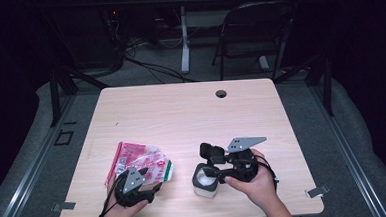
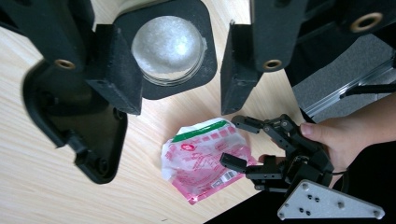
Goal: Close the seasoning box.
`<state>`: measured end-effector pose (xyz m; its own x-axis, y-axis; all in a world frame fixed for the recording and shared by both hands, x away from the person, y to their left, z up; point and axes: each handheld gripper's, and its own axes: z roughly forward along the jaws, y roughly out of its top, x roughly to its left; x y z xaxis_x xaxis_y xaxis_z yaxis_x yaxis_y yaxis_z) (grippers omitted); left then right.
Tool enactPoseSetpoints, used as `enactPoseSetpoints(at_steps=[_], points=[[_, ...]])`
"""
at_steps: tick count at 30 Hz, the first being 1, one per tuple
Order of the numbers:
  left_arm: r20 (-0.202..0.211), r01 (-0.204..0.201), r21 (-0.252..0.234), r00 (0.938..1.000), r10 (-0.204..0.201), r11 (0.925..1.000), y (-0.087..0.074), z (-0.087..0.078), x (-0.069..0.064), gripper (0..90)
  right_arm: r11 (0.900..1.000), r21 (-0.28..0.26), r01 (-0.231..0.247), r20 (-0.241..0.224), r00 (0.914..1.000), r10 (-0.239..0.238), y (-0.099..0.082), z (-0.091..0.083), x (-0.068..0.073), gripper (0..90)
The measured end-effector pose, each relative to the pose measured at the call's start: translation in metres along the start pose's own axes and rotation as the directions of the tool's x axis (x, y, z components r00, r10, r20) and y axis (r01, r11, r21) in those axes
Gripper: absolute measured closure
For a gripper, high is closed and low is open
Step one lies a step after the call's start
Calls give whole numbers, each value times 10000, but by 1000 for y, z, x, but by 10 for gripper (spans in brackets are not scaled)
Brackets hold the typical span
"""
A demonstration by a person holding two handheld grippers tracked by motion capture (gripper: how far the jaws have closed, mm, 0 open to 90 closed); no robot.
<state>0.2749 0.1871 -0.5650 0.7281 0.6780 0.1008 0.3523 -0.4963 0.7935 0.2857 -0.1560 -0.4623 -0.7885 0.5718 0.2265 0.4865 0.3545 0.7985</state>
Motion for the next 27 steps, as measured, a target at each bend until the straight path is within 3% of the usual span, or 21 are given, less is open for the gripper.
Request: enactPoseSetpoints(at_steps=[15,27], points=[[209,-119,-145,9997,122,9998,11,-5,-10,301,9996,-288,45,267,9996,-37,4,-19,-3,453],[397,-174,-214,9990,182,9996,13,-3,-15,304,9955,-906,-294,861,9956,372,5,-45,-14,474]])
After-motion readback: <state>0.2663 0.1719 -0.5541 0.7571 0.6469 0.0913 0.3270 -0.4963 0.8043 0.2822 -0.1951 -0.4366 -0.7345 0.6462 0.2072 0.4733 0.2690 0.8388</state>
